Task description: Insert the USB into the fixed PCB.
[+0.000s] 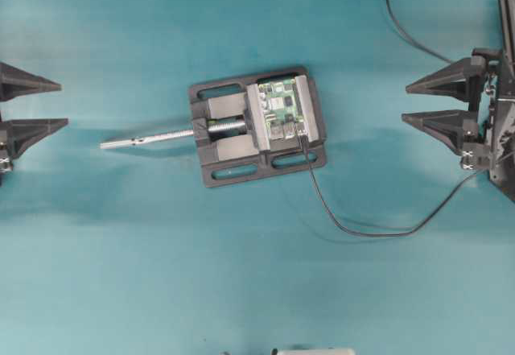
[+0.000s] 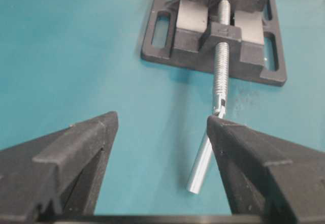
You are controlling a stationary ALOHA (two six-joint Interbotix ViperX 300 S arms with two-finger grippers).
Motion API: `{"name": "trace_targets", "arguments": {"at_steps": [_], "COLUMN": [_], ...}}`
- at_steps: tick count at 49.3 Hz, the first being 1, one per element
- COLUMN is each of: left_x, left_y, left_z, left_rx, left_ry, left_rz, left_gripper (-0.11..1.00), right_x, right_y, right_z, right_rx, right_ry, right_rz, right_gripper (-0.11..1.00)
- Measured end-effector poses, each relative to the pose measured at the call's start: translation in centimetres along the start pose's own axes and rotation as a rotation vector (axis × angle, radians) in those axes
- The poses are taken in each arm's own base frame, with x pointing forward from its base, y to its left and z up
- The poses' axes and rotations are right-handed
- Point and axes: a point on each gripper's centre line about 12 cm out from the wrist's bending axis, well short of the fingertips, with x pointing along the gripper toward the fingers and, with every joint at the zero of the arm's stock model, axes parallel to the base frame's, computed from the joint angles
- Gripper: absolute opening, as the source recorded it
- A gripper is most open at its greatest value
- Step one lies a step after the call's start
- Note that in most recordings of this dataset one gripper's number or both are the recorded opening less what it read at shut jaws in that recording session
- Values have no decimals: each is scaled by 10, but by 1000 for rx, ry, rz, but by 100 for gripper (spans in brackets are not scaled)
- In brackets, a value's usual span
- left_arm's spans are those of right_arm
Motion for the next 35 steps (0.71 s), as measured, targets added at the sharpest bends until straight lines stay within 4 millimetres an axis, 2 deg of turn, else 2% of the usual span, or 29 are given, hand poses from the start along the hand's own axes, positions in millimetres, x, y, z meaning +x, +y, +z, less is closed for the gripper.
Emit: {"name": "trace_targets", "arguments": {"at_steps": [18,35], "left_x": [0,0], "left_y": [0,0], "left_z": [0,0], "left_rx": [0,0], "left_ry": [0,0], "left_rz": [1,1], "left_gripper": [85,85], "right_x": [-2,-14], "right_y": [-3,-5], "right_z": [1,1], "right_rx": [-78,-30], "right_ry": [-41,-85], "right_rz": [-9,35], "right_gripper": [70,70]}}
